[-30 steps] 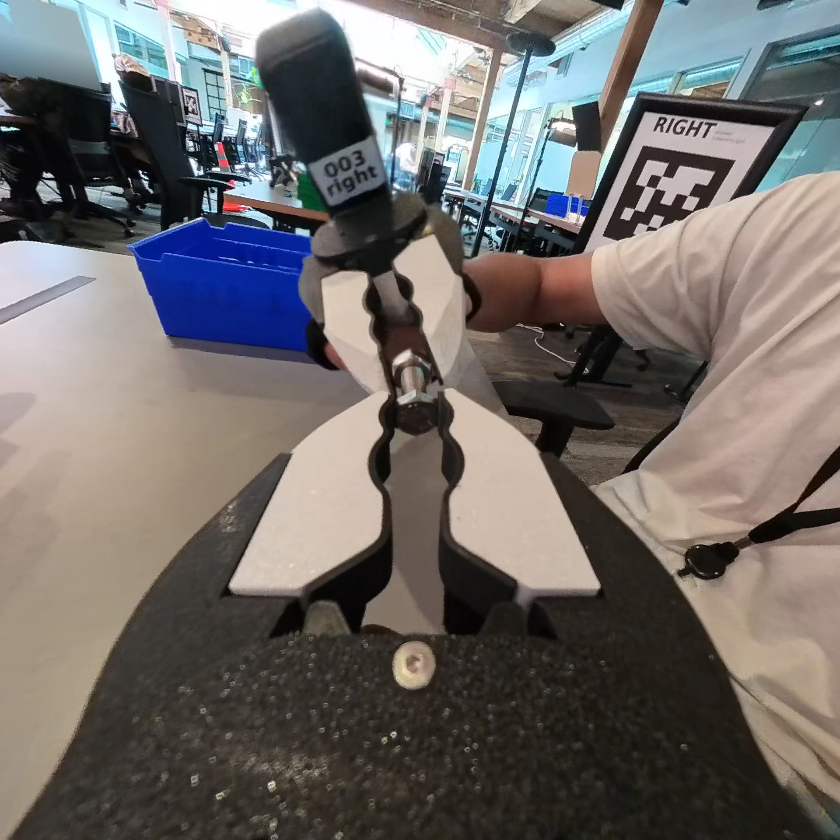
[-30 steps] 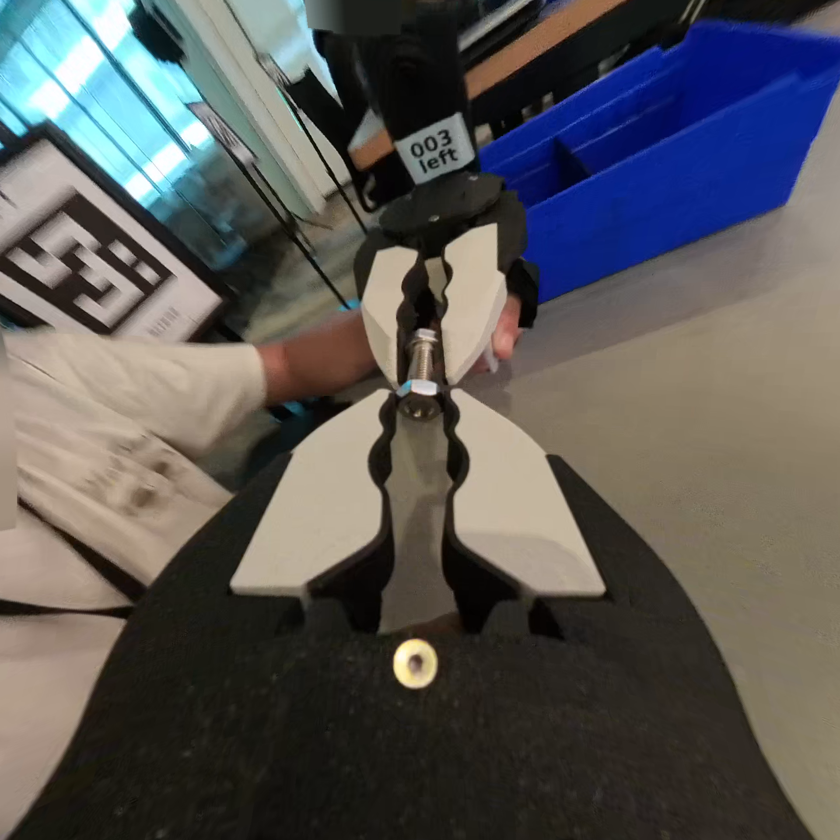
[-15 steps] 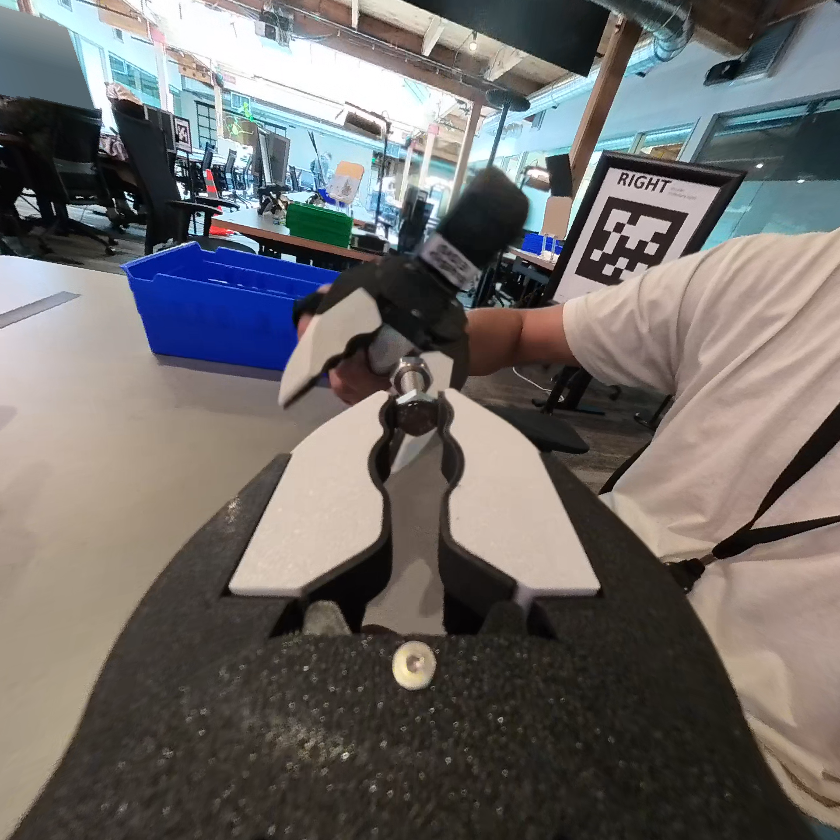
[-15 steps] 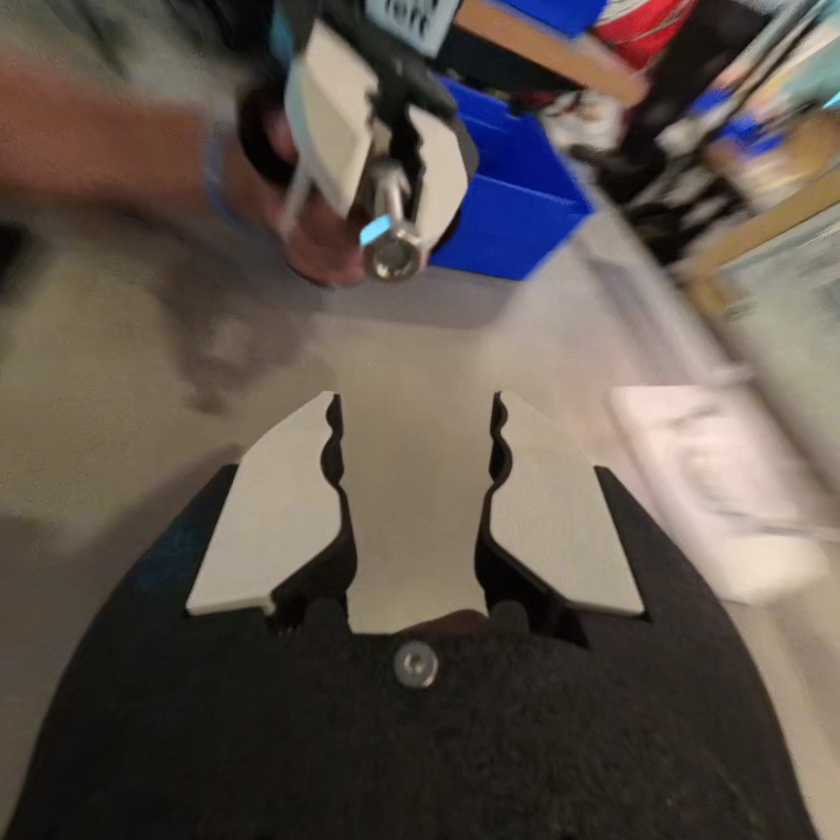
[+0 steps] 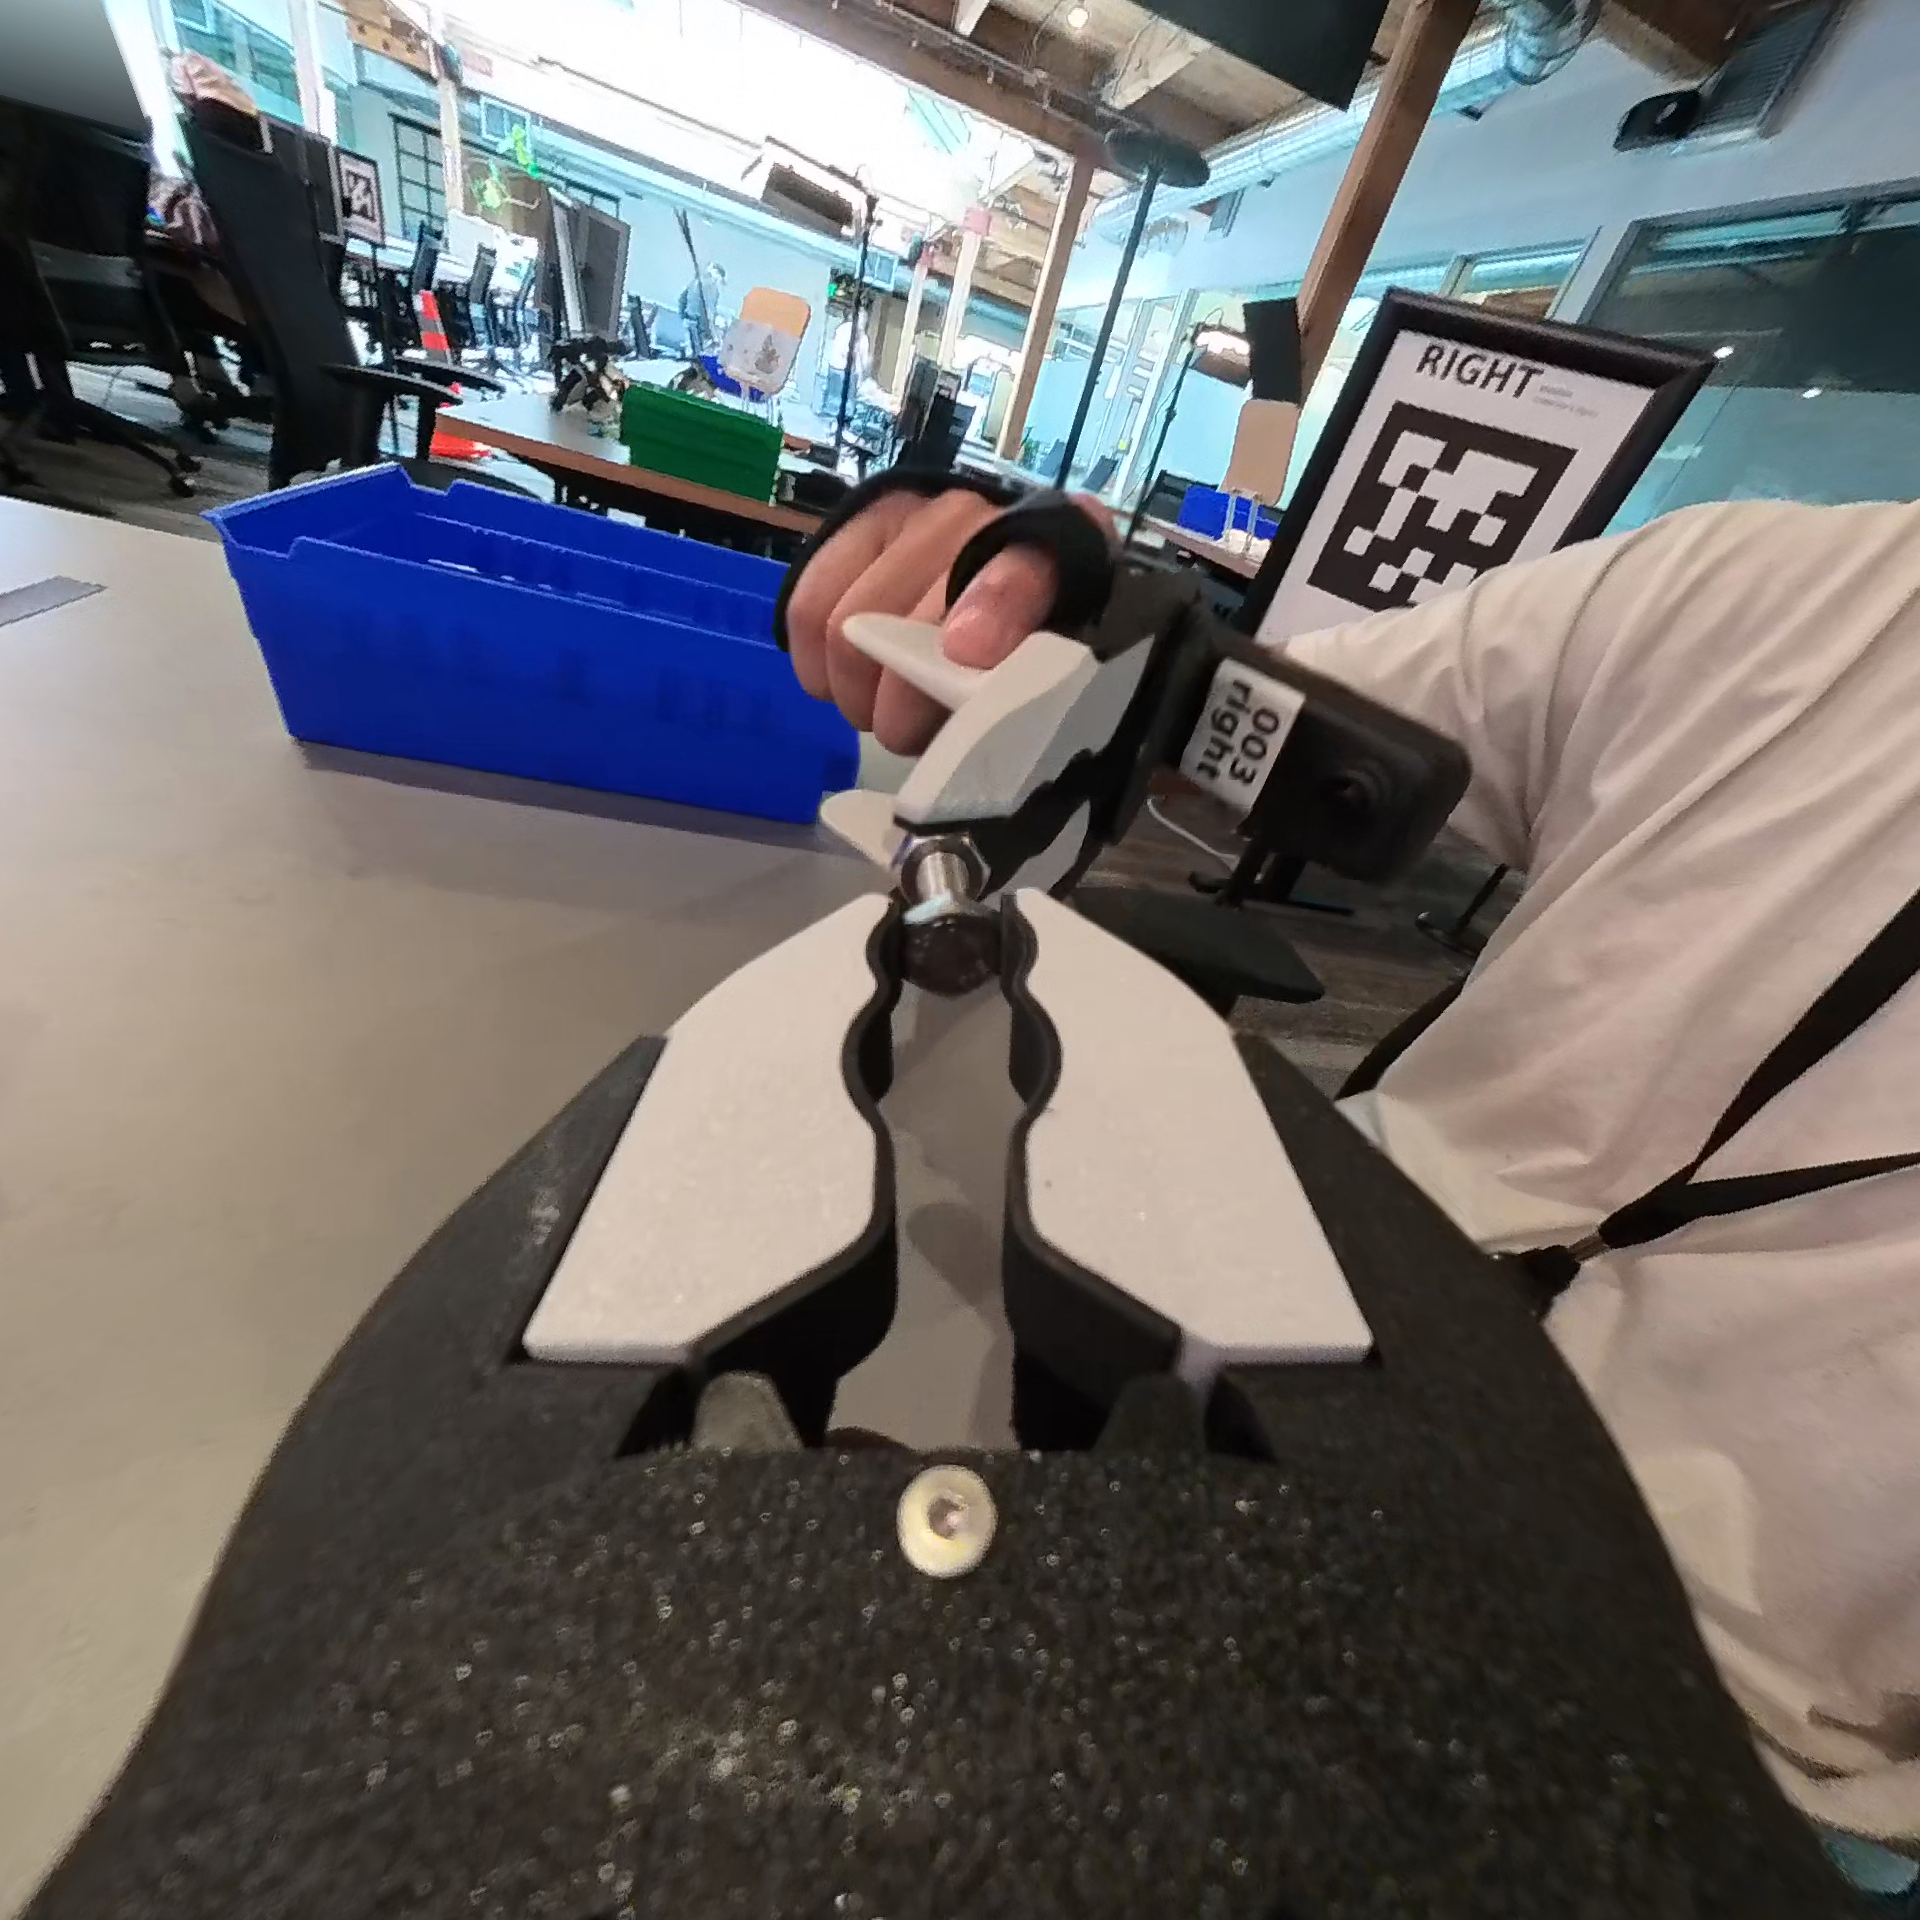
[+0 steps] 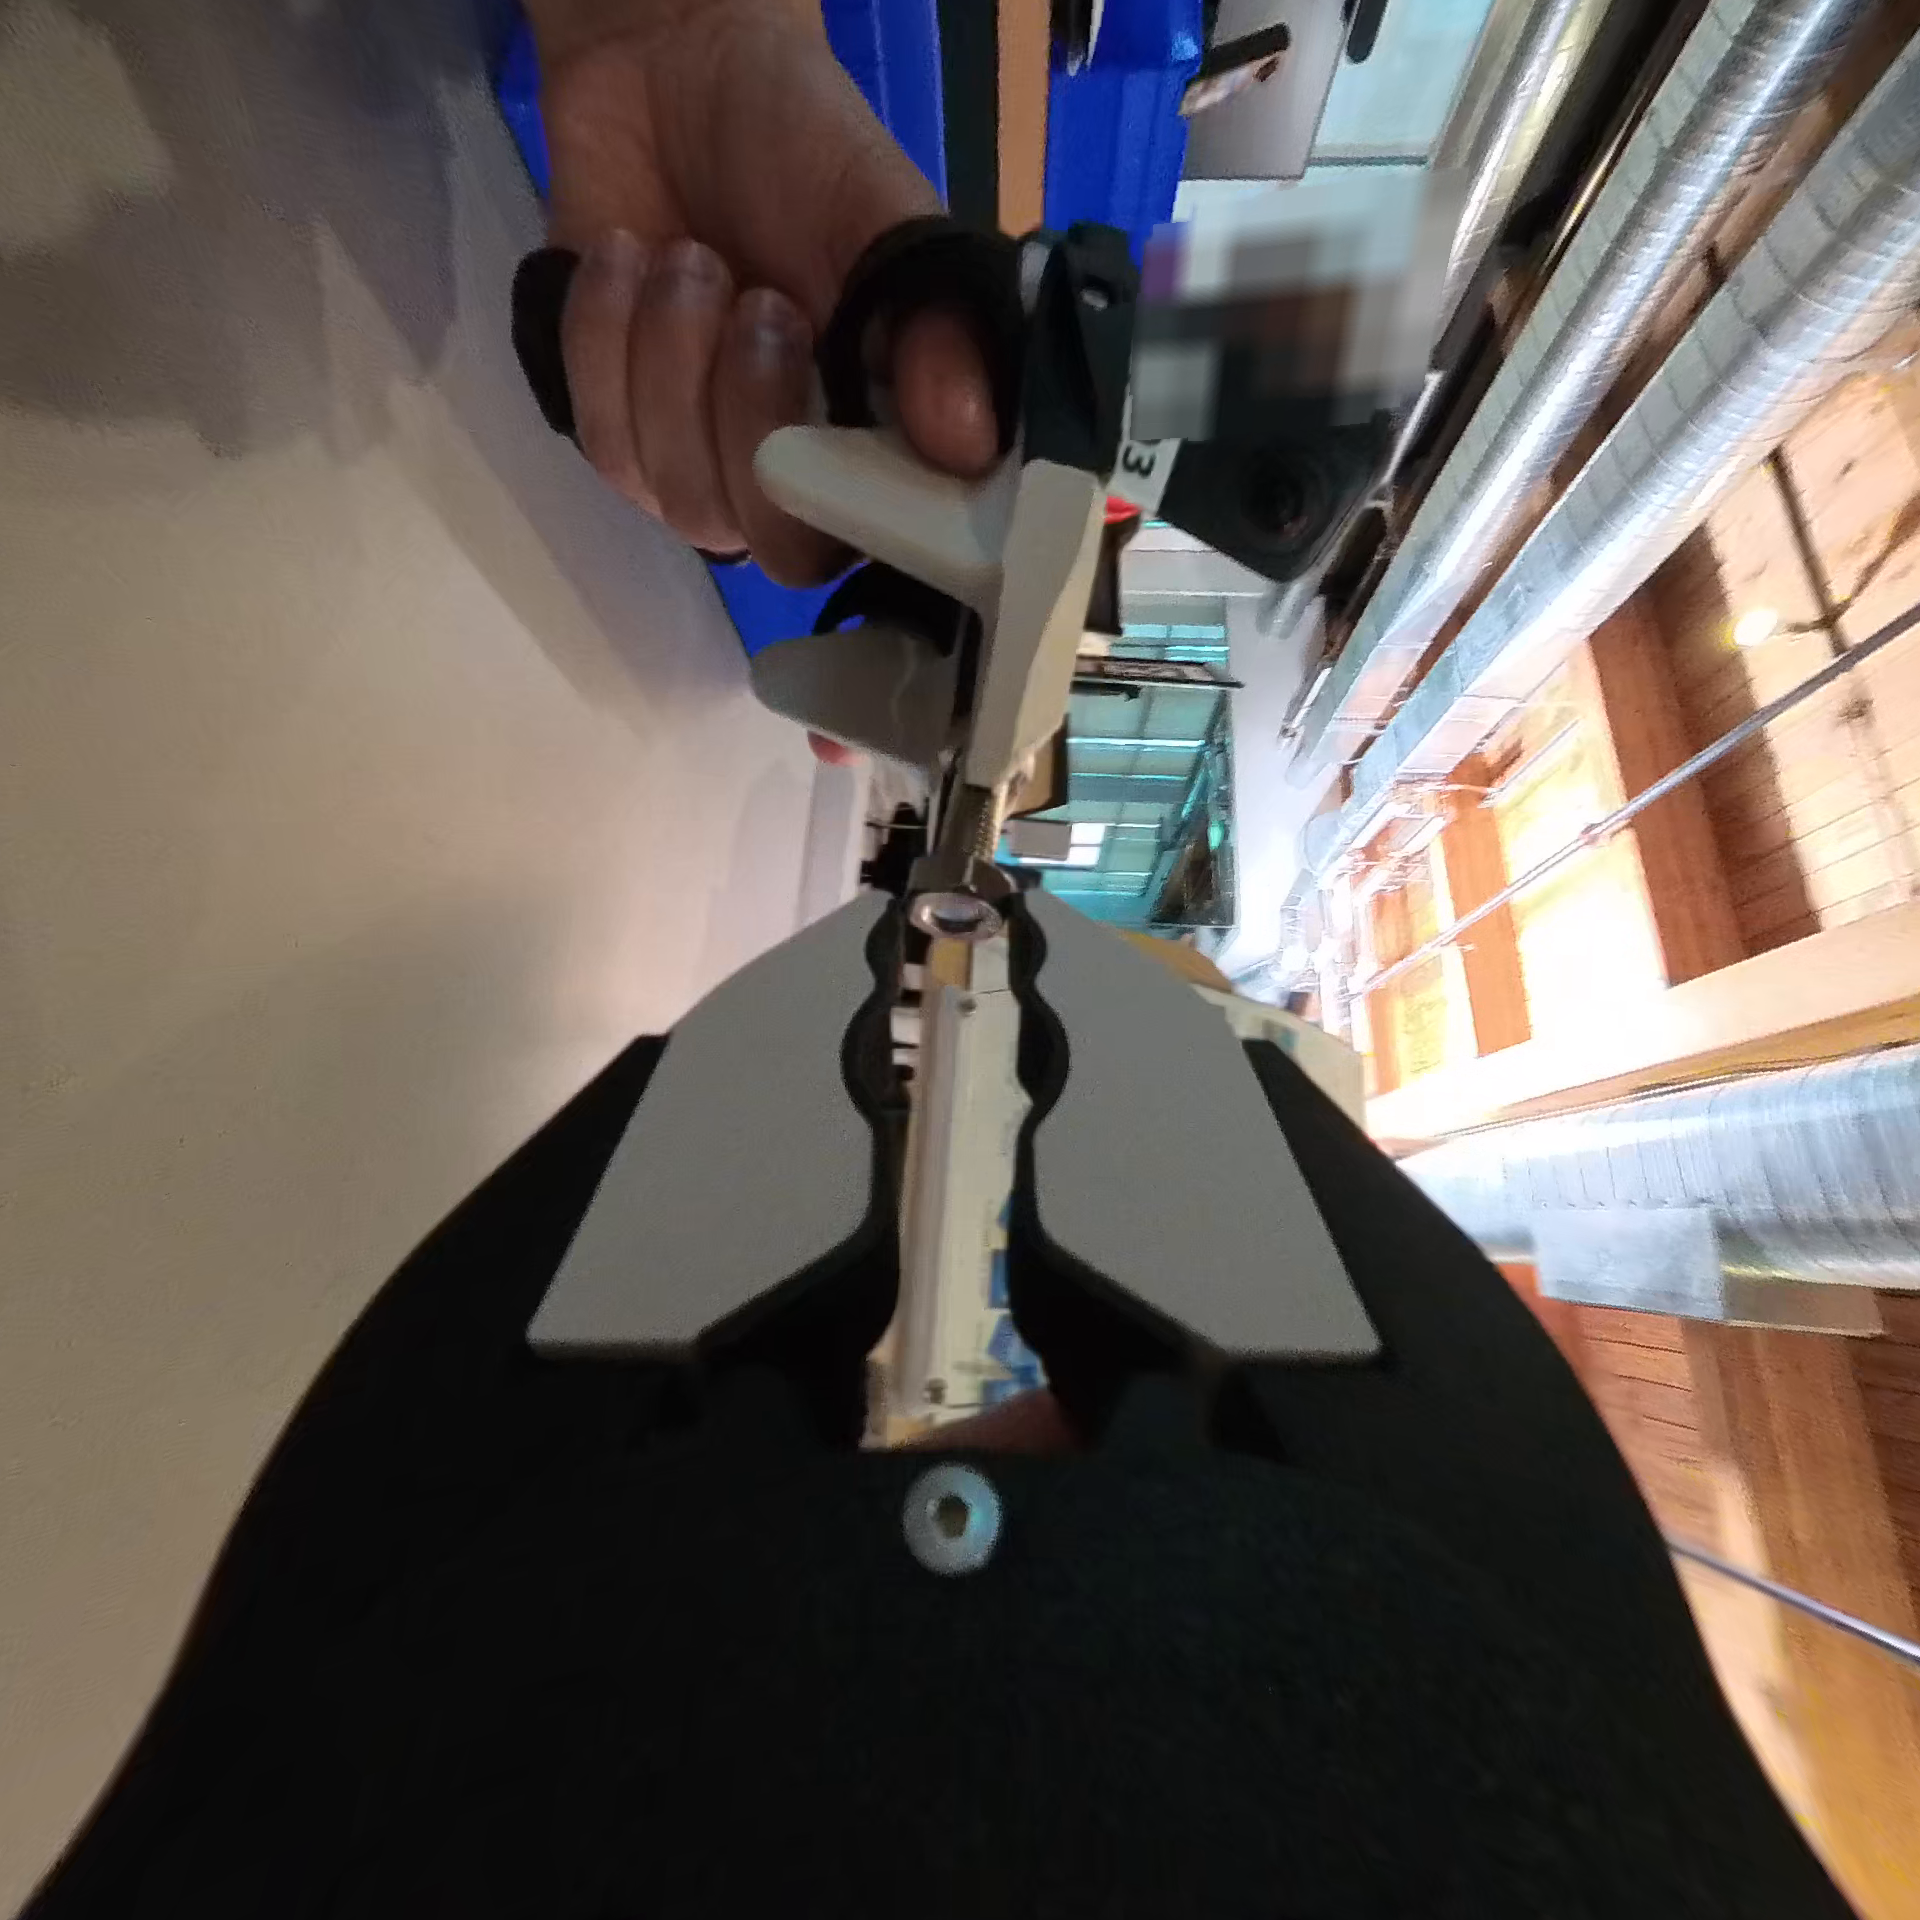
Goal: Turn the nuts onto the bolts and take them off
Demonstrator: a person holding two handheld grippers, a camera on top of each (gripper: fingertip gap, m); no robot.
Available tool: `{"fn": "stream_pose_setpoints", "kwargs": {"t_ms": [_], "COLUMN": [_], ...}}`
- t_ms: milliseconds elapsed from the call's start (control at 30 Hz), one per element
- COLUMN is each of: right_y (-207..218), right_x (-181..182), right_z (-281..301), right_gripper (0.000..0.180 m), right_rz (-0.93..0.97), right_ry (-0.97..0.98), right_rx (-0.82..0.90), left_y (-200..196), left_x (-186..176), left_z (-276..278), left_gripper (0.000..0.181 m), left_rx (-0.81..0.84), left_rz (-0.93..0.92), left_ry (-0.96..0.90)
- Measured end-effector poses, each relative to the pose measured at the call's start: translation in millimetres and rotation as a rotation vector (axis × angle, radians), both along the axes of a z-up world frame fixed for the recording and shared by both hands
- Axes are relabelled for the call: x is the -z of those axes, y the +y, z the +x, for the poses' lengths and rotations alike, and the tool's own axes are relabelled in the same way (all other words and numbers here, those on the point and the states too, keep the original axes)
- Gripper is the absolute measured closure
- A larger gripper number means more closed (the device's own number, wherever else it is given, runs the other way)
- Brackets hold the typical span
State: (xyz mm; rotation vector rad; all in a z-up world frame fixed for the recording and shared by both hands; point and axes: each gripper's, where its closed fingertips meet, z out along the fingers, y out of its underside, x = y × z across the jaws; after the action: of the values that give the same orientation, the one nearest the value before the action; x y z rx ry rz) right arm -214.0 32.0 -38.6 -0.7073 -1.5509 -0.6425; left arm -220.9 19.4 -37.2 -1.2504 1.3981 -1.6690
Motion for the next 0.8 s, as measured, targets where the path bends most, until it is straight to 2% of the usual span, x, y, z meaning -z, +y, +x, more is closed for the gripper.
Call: {"fn": "stream_pose_setpoints", "kwargs": {"t_ms": [133, 367, 667, 733, 800], "right_y": [-0.1, -15.2, -19.7, -20.3, -20.8], "right_x": [3.6, 6.3, -6.1, -4.3, -2.1], "right_z": [-0.3, -6.9, -9.3, -8.8, -9.4], "right_gripper": [0.162, 0.162, 0.162, 0.155, 0.142], "right_rz": [-0.318, -1.325, -2.287, -2.411, -2.355], "right_ry": [0.123, 0.539, 0.981, 1.005, 1.0], "right_rx": [-0.006, -0.071, -0.203, -0.246, -0.307], "left_y": [0.8, -3.2, 0.0, 0.5, 1.2], "left_x": [0.8, -3.8, -3.5, -2.2, -2.5], "left_z": [0.1, -1.3, -0.2, 0.2, 0.2], "left_gripper": [0.164, 0.164, 0.164, 0.164, 0.164], "left_rx": [-0.024, -0.02, -0.059, -0.066, -0.065], "left_rz": [0.045, 0.073, 0.111, 0.124, 0.116], "left_ry": [0.012, -0.003, 0.001, 0.01, 0.006]}}
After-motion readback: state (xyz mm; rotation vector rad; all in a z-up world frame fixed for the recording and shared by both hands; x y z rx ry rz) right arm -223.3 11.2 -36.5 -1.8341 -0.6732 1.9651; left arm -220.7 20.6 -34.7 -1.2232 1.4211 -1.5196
